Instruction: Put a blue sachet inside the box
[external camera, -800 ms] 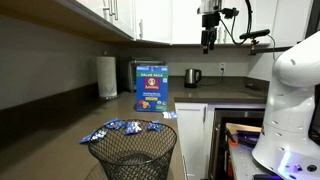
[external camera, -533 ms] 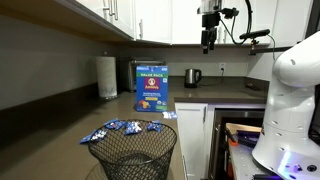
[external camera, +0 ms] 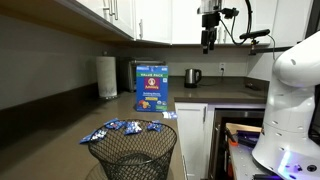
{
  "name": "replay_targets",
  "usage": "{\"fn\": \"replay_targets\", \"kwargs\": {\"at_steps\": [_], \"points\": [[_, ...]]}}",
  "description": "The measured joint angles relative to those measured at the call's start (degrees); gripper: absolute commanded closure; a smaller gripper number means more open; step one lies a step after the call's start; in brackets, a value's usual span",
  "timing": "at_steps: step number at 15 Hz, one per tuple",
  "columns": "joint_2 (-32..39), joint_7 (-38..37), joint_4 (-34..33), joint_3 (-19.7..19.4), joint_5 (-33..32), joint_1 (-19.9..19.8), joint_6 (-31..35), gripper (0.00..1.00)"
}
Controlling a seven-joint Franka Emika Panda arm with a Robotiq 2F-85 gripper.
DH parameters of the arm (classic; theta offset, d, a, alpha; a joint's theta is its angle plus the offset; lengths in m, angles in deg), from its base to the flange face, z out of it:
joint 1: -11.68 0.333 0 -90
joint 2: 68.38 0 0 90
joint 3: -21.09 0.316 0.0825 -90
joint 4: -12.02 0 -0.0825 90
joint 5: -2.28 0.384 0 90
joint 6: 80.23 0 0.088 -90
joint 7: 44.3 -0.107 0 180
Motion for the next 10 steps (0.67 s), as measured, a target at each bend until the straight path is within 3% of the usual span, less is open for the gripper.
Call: {"fn": "replay_targets", "kwargs": {"at_steps": [5, 10], "points": [[3.4, 0.0, 1.7, -0.7, 0.5, 4.9, 2.4, 0.0], [13.1, 0.2, 1.6, -1.2, 2.9, 9.8, 9.0, 0.0]]}}
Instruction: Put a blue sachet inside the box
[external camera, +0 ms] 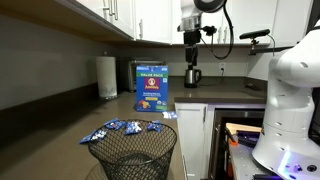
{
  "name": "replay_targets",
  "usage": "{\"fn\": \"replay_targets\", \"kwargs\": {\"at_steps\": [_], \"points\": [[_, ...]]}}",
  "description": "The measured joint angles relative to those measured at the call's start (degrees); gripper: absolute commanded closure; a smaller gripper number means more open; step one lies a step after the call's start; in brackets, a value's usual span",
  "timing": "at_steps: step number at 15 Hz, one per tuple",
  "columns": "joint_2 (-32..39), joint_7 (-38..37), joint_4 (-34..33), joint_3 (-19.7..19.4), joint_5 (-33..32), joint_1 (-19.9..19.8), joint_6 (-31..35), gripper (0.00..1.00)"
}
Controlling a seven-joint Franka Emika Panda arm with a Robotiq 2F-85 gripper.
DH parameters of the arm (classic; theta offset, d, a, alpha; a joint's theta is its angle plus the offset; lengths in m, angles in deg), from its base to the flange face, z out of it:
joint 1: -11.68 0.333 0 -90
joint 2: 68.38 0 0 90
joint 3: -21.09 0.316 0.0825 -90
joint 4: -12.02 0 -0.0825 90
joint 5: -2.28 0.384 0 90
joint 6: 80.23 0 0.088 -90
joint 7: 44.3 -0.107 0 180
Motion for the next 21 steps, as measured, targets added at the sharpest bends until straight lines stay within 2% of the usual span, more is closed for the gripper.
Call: {"fn": "replay_targets", "kwargs": {"at_steps": [10, 13, 17, 21], "points": [[13.7, 4.9, 0.0, 0.8, 10.1, 5.5, 7.5, 0.0], [16.6, 4.9, 0.4, 2.3, 10.3, 6.0, 11.0, 0.0], [19.2, 5.1, 3.7, 4.1, 10.2, 6.1, 21.0, 0.0], [19.8, 5.2, 4.7, 4.6, 10.2, 6.1, 22.7, 0.0]]}}
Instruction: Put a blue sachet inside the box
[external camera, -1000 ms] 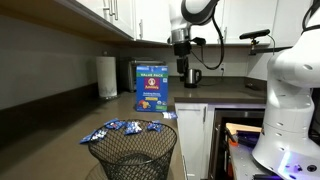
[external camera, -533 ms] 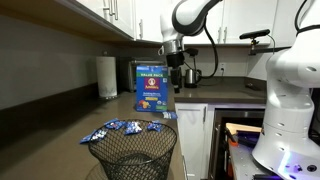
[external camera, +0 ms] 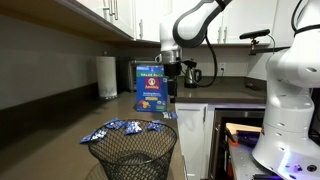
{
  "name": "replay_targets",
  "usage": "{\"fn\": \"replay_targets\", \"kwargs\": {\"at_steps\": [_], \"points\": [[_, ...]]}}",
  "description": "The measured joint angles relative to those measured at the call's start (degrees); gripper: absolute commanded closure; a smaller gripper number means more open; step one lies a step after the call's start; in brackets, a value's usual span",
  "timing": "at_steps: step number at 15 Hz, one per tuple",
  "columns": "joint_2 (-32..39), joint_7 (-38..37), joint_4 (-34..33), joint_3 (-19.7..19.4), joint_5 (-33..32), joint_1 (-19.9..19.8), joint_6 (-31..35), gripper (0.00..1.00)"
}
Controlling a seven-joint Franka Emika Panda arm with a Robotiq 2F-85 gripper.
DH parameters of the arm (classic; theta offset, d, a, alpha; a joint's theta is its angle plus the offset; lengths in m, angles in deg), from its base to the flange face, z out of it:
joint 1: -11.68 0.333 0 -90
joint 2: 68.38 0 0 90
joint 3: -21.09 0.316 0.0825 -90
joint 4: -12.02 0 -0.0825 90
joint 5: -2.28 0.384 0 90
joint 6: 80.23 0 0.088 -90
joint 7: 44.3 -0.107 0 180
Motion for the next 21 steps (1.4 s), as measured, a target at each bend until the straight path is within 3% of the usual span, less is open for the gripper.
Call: {"fn": "replay_targets", "kwargs": {"at_steps": [4, 14, 21], "points": [[0.5, -0.1, 0.1, 0.1, -0.1, -0.1, 1.4, 0.0], [5.0, -1.6, 5.4, 0.1, -0.7, -2.1, 16.0, 0.0], [9.5, -7.7, 7.1, 0.3, -10.1, -5.3, 26.5, 0.0]]}}
